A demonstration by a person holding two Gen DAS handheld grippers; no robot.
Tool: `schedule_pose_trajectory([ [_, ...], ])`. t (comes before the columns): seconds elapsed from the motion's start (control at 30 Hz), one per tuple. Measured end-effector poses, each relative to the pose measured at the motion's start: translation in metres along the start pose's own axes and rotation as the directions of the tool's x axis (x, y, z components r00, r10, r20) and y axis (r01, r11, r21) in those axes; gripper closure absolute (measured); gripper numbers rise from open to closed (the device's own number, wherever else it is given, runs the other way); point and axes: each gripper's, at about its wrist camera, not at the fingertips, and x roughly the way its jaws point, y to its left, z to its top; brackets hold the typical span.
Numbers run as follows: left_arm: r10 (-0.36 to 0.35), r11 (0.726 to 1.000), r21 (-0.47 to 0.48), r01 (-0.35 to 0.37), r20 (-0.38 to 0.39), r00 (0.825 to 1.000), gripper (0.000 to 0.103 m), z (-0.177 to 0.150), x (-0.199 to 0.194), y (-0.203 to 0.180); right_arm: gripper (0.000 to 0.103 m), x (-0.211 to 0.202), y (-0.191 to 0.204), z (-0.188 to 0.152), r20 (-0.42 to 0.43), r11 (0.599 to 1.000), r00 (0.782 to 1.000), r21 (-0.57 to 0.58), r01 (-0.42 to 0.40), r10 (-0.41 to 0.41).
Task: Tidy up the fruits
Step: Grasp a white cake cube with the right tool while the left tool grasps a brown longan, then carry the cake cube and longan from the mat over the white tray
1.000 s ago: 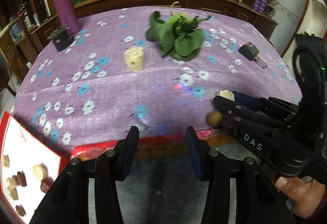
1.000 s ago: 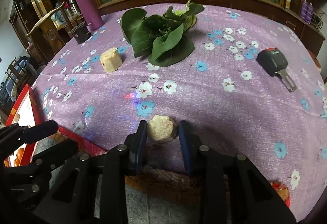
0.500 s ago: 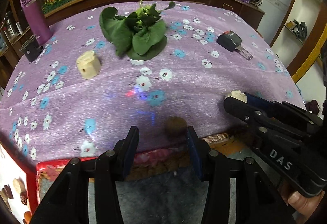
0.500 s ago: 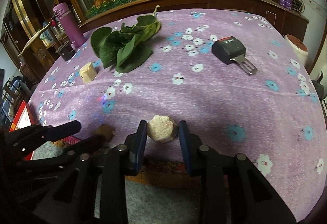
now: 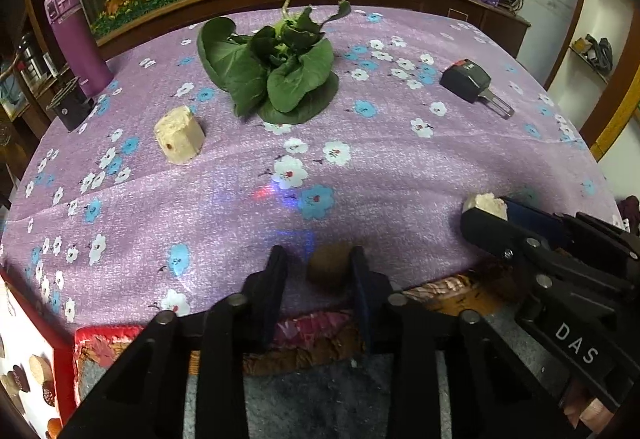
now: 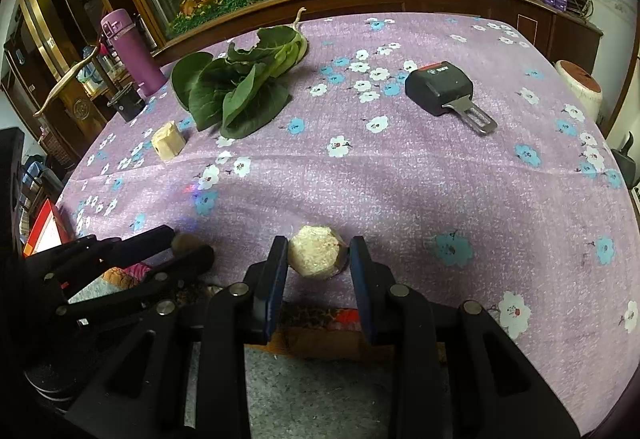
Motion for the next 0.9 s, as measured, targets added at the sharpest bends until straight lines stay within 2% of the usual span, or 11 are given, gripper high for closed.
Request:
schedule_pose_trajectory([
  [0.13, 0.002, 1.000, -0.014, -0.002, -0.001, 1.000, 0.082, 0.001, 0.000, 0.003, 0.070, 0.002, 0.002, -0.002, -0.004, 1.000, 1.000, -0.001, -0.001, 0.001],
  [0.9, 0.038, 0.998, -0.054, -0.037, 0.017, 0.999, 0.082, 0.002, -0.009, 0.008, 0.070, -0.003, 0.016, 0.000, 0.005, 0.999, 1.000, -0.024, -0.024, 0.024],
])
